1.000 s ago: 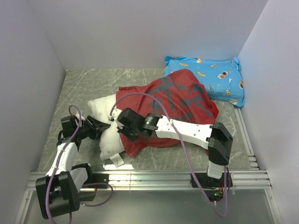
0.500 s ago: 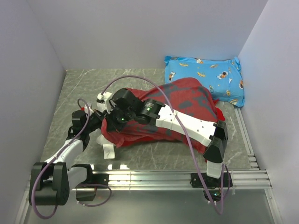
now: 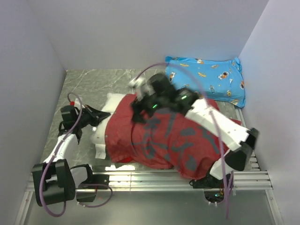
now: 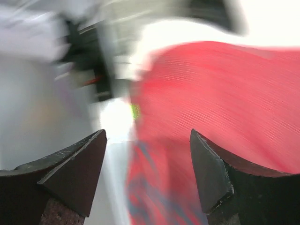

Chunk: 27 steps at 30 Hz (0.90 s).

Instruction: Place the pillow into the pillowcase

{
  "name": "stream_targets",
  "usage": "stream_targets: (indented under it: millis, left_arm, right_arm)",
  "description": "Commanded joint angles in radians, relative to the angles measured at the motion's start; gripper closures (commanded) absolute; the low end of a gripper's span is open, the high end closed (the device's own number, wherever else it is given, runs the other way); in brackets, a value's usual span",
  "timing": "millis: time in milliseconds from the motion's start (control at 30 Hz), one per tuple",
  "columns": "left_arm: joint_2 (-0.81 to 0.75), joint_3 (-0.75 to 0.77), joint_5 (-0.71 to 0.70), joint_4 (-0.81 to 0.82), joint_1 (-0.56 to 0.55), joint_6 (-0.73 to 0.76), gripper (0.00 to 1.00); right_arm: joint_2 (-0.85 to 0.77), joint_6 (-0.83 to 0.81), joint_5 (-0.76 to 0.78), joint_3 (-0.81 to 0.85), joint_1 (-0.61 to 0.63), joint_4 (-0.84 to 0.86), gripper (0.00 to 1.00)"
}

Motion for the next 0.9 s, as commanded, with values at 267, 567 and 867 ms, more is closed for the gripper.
stream_targets:
  millis: [267,567,867]
  left_arm:
    - [0.015,0.457,0.202,-0.792,0.189,1.530,1.00]
    - [-0.143,0.448,0.203,-0.900,0.011,2.017,1.00]
    - [-0.074,0.462,0.135,-0.752,-0.046,1.737,0.57]
  right_arm:
    - [-0.050,-0.218,0.174,0.049,-0.764,-0.333,0.20]
    - [0.339,-0.279,-0.251,0.439,-0.806,-0.436,0.02]
    - [0.590,-0.560,-0.423,0.498,-0.640,-0.743,0.00]
